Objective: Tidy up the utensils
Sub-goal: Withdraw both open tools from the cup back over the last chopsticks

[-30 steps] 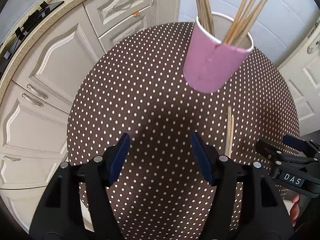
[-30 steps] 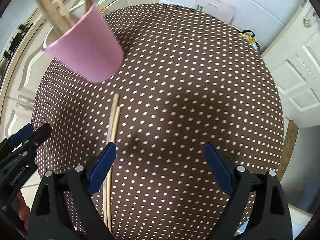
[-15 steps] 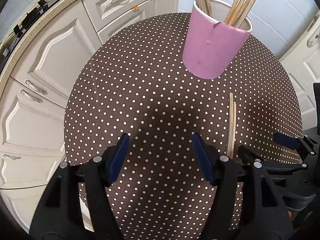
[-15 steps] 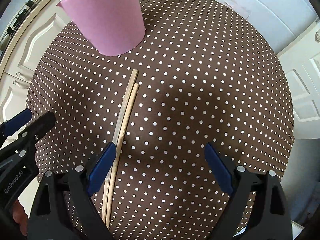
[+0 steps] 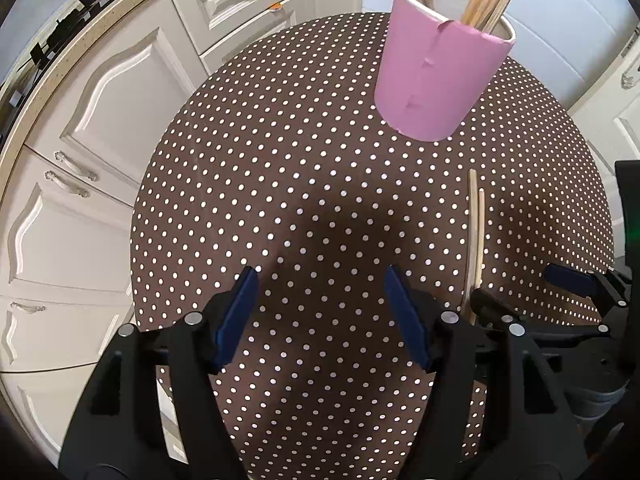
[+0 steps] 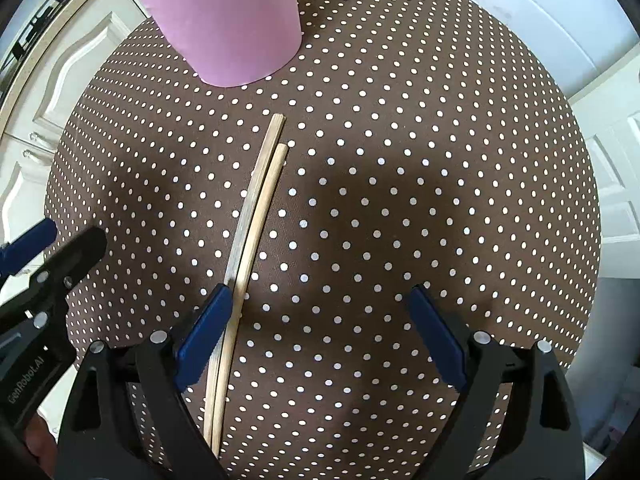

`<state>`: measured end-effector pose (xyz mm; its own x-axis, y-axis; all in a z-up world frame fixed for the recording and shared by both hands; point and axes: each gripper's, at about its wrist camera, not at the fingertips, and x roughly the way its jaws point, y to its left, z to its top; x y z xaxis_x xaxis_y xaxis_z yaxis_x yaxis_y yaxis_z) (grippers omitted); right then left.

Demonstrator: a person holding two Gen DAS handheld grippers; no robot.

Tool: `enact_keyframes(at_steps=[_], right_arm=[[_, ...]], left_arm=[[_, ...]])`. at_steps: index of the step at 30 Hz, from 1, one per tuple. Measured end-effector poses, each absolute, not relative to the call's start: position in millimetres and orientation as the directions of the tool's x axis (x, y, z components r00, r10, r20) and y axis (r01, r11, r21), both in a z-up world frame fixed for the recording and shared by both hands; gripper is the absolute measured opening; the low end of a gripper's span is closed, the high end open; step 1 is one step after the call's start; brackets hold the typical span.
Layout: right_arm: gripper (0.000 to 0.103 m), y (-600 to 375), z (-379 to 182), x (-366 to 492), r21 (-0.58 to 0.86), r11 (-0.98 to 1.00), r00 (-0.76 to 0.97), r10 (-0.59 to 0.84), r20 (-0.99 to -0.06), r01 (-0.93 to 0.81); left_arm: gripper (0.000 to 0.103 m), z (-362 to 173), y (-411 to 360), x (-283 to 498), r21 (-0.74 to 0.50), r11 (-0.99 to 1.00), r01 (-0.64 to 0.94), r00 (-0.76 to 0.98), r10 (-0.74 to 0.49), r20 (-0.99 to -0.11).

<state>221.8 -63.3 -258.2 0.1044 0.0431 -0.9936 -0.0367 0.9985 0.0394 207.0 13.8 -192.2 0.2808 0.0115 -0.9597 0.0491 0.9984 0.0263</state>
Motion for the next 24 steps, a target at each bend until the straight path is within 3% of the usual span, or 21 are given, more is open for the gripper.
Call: enact_keyframes(at_steps=[8, 24], right_arm=[[0.093, -70.5, -265.6, 227.2, 0.041, 0.999, 0.092, 0.044, -0.995, -0.031], [0.093, -67.0, -266.7, 222.0, -0.056, 0.996, 0.080, -0.051, -0.995, -0.065]], left_arm=[[0.065, -196.0, 21.4, 211.9, 0.046, 0.998, 0.039, 0.277, 0.034, -0.960], [0.066, -200.6, 22.3, 210.4, 0.048, 0.998, 0.030, 0.257, 0.039, -0.966]])
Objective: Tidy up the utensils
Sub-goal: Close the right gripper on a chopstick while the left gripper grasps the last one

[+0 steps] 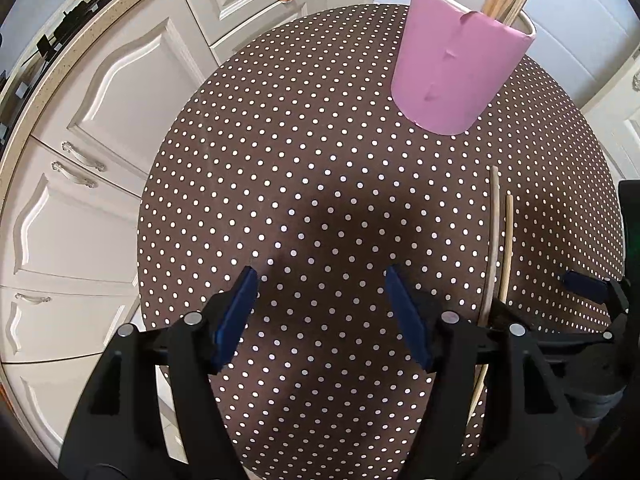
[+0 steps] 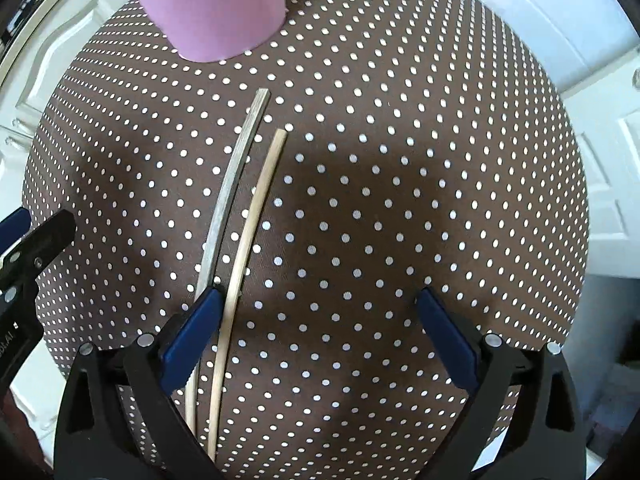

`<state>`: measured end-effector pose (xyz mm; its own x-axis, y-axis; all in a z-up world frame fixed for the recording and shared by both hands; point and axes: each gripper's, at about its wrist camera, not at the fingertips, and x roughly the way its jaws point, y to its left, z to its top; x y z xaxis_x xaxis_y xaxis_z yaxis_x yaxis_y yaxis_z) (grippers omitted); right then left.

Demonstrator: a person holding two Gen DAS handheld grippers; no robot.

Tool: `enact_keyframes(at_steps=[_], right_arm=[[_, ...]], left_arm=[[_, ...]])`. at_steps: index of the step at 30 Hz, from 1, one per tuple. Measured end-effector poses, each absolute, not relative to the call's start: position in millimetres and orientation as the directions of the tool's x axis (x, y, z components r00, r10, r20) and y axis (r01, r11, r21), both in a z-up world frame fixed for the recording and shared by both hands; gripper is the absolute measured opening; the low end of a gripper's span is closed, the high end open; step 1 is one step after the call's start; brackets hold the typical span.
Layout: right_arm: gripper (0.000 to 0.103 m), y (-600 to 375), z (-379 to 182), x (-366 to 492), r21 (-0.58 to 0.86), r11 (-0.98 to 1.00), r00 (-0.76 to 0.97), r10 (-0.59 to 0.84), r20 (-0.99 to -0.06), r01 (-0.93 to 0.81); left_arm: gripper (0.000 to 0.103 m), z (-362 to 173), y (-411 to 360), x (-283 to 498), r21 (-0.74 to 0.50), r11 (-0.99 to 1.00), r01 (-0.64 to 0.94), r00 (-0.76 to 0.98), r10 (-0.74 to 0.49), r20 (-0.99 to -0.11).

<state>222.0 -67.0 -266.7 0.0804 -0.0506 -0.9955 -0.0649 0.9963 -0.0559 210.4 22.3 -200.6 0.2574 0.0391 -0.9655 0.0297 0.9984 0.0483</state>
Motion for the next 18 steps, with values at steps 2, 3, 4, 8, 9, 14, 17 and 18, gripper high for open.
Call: enact_keyframes(at_steps=[2, 3, 4, 8, 9, 14, 17, 18], right_arm=[[0.090, -63.4, -265.2, 221.0, -0.063, 0.994, 0.103, -0.054, -0.993, -0.094], [0.086, -60.6, -264.3, 219.6, -0.056, 0.993, 0.111, -0.044, -0.993, -0.104], [0.078, -58.1, -262.8, 218.0, -0.036, 0.993, 0.116, -0.023, -0.993, -0.114], [0.034, -39.5, -254.3, 208.3, -0.018, 0.980, 0.153, 0.012, -0.988, -0.197], [0.022, -34.0, -252.8, 206.5, -0.019, 0.975, 0.162, 0.018, -0.987, -0.219], [0.007, -24.9, -252.5, 200.3, 0.008, 0.963, 0.168, 0.056, -0.984, -0.270], [0.004, -37.9, -252.2, 203.5, 0.099, 0.966, 0.140, 0.135, -0.981, -0.237], [0.004, -41.3, -252.2, 203.9, 0.102, 0.968, 0.140, 0.136, -0.981, -0.230]], left_arm=[[0.066, -201.4, 23.1, 211.2, 0.050, 0.998, 0.036, 0.257, 0.039, -0.966], [0.066, -202.1, 22.6, 211.2, 0.052, 0.998, 0.040, 0.256, 0.040, -0.966], [0.066, -203.2, 22.3, 211.3, 0.055, 0.998, 0.043, 0.253, 0.042, -0.967], [0.066, -206.4, 17.2, 212.0, 0.059, 0.997, 0.049, 0.241, 0.045, -0.970], [0.066, -206.9, 15.9, 212.3, 0.058, 0.997, 0.051, 0.240, 0.044, -0.970], [0.066, -207.3, 11.2, 212.0, 0.062, 0.996, 0.058, 0.242, 0.046, -0.969], [0.066, -206.4, 11.2, 209.7, 0.057, 0.997, 0.054, 0.246, 0.042, -0.968], [0.066, -206.6, 12.2, 209.1, 0.051, 0.997, 0.050, 0.244, 0.037, -0.969]])
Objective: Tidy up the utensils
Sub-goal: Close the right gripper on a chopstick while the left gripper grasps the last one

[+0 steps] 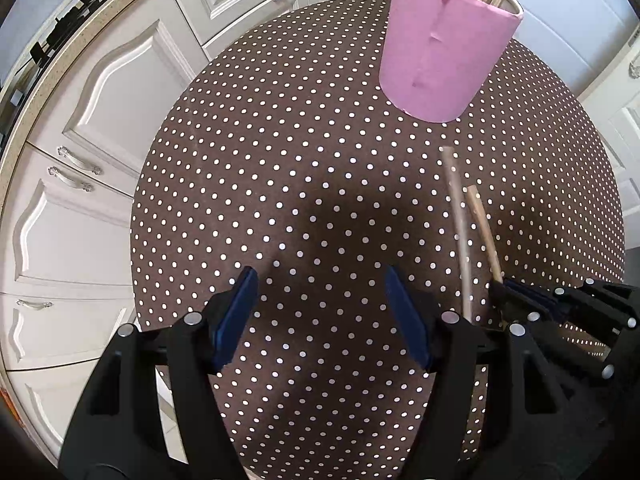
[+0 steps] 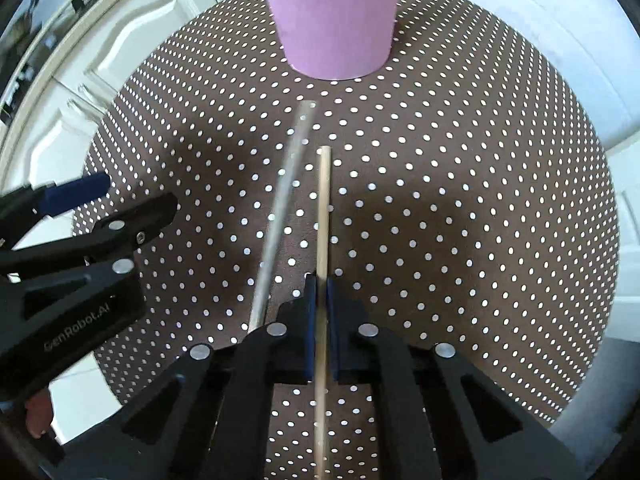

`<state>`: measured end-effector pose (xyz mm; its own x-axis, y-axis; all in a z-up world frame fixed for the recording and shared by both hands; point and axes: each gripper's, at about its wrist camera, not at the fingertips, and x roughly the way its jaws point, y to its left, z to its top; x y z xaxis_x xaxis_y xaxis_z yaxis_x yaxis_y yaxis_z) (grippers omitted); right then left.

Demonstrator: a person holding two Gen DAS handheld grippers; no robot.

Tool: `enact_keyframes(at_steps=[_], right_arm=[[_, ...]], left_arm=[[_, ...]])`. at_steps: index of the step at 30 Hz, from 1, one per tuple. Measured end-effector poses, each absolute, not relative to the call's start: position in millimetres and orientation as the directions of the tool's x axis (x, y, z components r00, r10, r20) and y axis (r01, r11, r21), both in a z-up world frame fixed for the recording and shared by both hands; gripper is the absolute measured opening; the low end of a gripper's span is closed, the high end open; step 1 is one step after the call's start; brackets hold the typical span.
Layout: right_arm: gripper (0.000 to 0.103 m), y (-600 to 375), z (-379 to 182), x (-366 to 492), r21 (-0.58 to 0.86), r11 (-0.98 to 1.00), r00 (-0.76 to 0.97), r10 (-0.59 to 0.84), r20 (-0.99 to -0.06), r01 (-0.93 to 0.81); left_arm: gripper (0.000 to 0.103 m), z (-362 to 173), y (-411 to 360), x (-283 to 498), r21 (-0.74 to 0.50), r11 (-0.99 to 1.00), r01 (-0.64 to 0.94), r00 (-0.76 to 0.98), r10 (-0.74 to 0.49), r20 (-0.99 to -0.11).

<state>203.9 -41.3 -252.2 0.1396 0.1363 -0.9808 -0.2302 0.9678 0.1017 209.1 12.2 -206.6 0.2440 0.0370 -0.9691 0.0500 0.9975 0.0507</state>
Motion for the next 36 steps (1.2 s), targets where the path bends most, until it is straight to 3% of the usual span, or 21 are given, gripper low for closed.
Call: enact_keyframes(at_steps=[7, 17, 20, 24, 28, 30, 32, 35, 36], right_arm=[[0.004, -64.2, -250.1, 208.9, 0.106, 0.983, 0.149, 0.128, -0.980, -0.151], [0.004, -106.7, -245.0, 220.8, 0.119, 0.993, 0.156, 0.122, -0.980, -0.029], [0.004, -121.4, -242.6, 222.7, 0.125, 0.992, 0.152, 0.125, -0.980, -0.010], [0.004, -131.6, -241.6, 225.1, 0.123, 0.992, 0.150, 0.123, -0.981, -0.012], [0.004, -117.1, -245.2, 225.2, 0.114, 0.993, 0.149, 0.115, -0.982, -0.015], [0.004, -113.4, -245.9, 224.7, 0.115, 0.993, 0.148, 0.115, -0.982, -0.012], [0.004, -112.6, -244.7, 225.5, 0.113, 0.994, 0.147, 0.113, -0.983, -0.012], [0.004, -111.1, -243.0, 225.8, 0.108, 0.994, 0.146, 0.109, -0.983, -0.014], [0.004, -111.3, -243.1, 225.7, 0.107, 0.994, 0.146, 0.108, -0.983, -0.014]], left_arm=[[0.066, -208.4, 3.5, 209.0, -0.035, 0.996, 0.079, 0.208, -0.051, -0.977], [0.065, -225.9, -37.6, 212.3, -0.058, 0.990, 0.130, 0.124, -0.074, -0.990], [0.064, -230.6, -43.0, 215.0, -0.081, 0.989, 0.122, 0.106, -0.094, -0.990], [0.053, -231.7, -51.3, 217.4, -0.060, 0.990, 0.124, 0.110, -0.074, -0.991], [0.052, -236.3, -61.8, 224.5, -0.084, 0.993, 0.087, 0.093, -0.092, -0.991], [0.036, -234.9, -52.7, 230.7, -0.085, 0.995, 0.057, 0.110, -0.091, -0.990], [0.028, -233.5, -37.3, 235.3, -0.089, 0.996, 0.029, 0.119, -0.092, -0.989], [0.009, -233.5, -28.8, 236.6, -0.089, 0.996, 0.014, 0.131, -0.090, -0.987], [0.008, -233.7, -25.8, 235.8, -0.103, 0.995, 0.013, 0.131, -0.104, -0.986]])
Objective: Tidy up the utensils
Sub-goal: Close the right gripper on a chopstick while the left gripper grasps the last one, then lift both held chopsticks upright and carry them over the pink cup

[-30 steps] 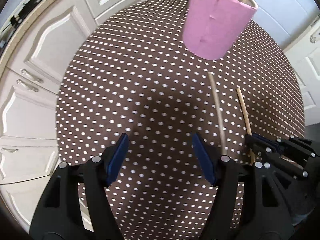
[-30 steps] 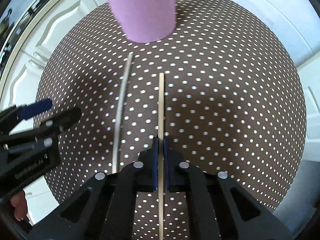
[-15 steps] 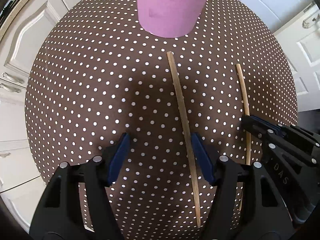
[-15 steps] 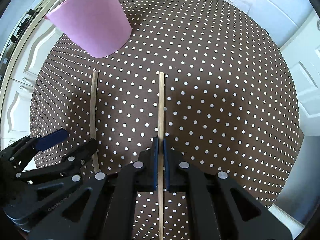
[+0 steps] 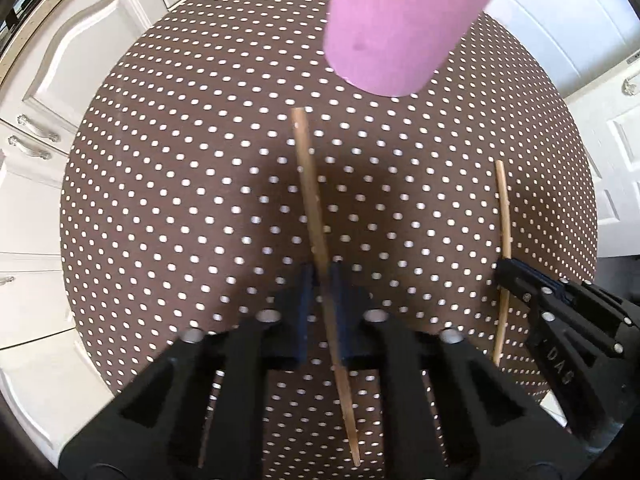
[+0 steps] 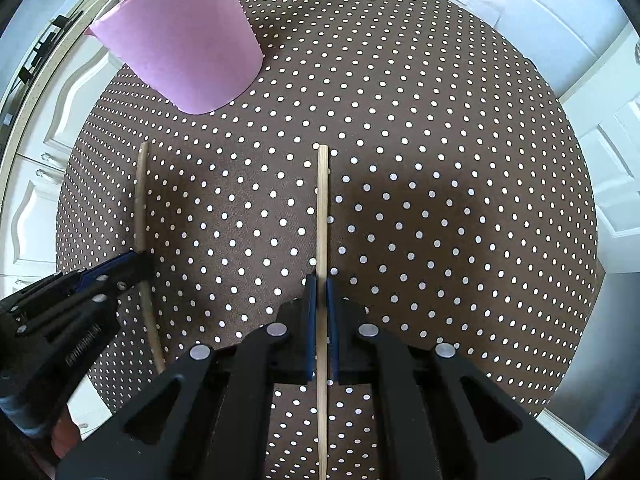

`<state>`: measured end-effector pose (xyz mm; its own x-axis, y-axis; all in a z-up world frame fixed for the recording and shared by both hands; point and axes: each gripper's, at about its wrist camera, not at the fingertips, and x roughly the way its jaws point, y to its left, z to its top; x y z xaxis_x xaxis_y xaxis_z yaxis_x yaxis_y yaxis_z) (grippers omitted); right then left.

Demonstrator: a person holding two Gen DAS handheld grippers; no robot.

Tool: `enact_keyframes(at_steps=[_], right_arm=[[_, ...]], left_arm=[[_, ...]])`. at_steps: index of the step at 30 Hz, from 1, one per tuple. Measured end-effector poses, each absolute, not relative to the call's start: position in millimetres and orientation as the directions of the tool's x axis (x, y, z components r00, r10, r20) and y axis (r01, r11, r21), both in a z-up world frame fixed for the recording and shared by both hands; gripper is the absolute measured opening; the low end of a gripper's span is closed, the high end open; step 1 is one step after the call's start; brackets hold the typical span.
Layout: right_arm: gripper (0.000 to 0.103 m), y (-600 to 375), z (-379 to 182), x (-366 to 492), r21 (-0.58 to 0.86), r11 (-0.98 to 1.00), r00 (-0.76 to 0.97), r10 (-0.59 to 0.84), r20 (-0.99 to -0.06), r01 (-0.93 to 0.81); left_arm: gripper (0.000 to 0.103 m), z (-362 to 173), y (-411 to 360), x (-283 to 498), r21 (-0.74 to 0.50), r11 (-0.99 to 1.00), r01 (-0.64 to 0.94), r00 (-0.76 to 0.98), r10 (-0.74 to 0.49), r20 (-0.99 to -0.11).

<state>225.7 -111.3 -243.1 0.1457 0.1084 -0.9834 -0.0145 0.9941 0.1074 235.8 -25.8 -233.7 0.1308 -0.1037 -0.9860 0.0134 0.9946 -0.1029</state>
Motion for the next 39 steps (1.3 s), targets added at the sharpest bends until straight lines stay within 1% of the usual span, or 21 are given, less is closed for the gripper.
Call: enact_keyframes(at_steps=[7, 12, 18, 24, 29, 33, 39], right_arm=[[0.004, -109.3, -242.0, 225.4, 0.104, 0.995, 0.145, 0.104, -0.984, -0.011], [0.004, -111.8, -240.8, 225.2, 0.130, 0.991, 0.144, 0.129, -0.981, -0.001], [0.004, -112.1, -231.8, 224.4, 0.155, 0.988, 0.163, 0.153, -0.975, -0.001], [0.004, -116.2, -209.4, 227.4, 0.185, 0.983, 0.234, 0.181, -0.955, -0.006], [0.004, -124.5, -185.4, 229.1, 0.213, 0.977, 0.297, 0.205, -0.933, -0.005], [0.004, -126.1, -164.0, 234.9, 0.210, 0.978, 0.347, 0.204, -0.916, -0.022], [0.004, -130.4, -131.1, 243.8, 0.227, 0.973, 0.418, 0.217, -0.882, -0.024]], left_arm=[[0.006, -231.5, -3.2, 230.9, -0.134, 0.991, 0.021, 0.133, -0.135, -0.982], [0.006, -225.7, 11.3, 218.7, -0.125, 0.992, 0.035, 0.150, -0.129, -0.980], [0.006, -201.8, 6.6, 210.2, -0.119, 0.991, 0.056, 0.192, -0.127, -0.973], [0.006, -181.9, 2.5, 216.2, -0.085, 0.993, 0.081, 0.233, -0.102, -0.967], [0.006, -167.8, 9.2, 216.1, -0.091, 0.993, 0.073, 0.263, -0.107, -0.959], [0.006, -156.2, 18.8, 218.6, -0.104, 0.993, 0.058, 0.287, -0.116, -0.951], [0.006, -129.9, 26.2, 222.8, -0.111, 0.993, 0.046, 0.341, -0.120, -0.933]])
